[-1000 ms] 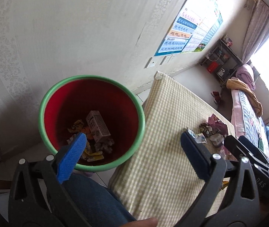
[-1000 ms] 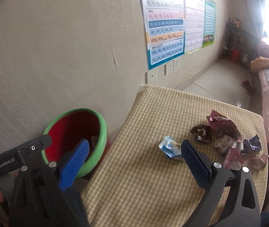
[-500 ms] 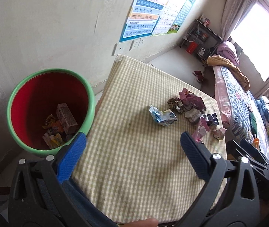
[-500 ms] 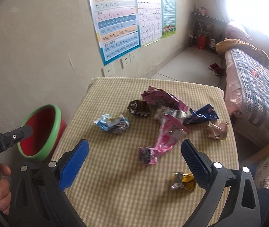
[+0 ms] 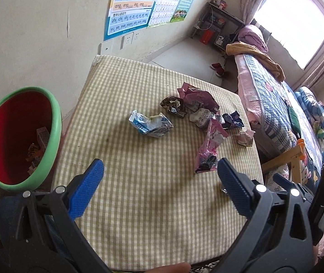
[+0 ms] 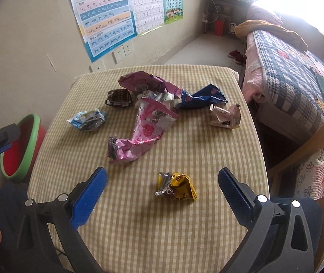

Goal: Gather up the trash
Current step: 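Move both open tools back over the remaining wrappers on the table, then grasp the pink wrapper with the left tool while the right tool grasps the yellow wrapper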

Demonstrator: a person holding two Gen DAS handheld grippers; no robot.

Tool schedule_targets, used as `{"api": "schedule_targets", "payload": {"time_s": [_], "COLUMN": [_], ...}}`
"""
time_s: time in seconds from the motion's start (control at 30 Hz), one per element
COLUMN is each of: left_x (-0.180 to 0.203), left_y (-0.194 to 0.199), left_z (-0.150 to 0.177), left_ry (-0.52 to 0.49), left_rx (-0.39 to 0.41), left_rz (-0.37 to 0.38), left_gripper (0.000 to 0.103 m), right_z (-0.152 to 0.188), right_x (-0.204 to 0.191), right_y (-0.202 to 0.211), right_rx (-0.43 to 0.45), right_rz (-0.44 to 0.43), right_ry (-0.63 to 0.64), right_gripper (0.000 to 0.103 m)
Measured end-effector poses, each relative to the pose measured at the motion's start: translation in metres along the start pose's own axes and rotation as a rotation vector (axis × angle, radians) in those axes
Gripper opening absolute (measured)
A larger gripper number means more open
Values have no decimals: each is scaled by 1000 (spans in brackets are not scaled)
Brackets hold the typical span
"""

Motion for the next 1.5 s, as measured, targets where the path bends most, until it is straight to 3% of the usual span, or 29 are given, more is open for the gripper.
{"api": "schedule_targets", "payload": {"time_s": [0.53, 0.73, 0.97, 1.3, 1.37, 1.5], "left_x": [11, 21, 39, 48, 48, 45], "left_y": [-44, -67, -102, -157, -167, -178], "left_z": [4, 6, 16, 26, 28, 34], "left_ry": [-26, -41, -75, -157, -174, -171], "left_rx": [-92, -135, -204, -322, -346, -386], "left_rz": [5, 15, 38, 37, 31, 28], "left_gripper": [97, 97, 97, 97, 91, 58], "right_z": [31, 36, 40, 32, 32, 31], "right_x": [18, 18, 19, 23, 23, 25], "right_y": [-67, -78, -83, -87, -90, -94], "right_rx": [-146, -182, -200, -199, -206, -214], "right_rz": [23, 8, -8, -18, -26, -38], "right_ry": [-9, -11, -8, 3, -4, -9], "right_gripper": [91, 84, 64, 54, 54, 54]}}
Point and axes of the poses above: each gripper's, at about its wrist camera, not at the fingertips, and y roughly against the way its jaws point, x to its right, z to its underside, the point moved 8 cm from there along -y, roughly the way its jaws point, and after that the axes turned 15 degrees about z, right-handed, at the moved point
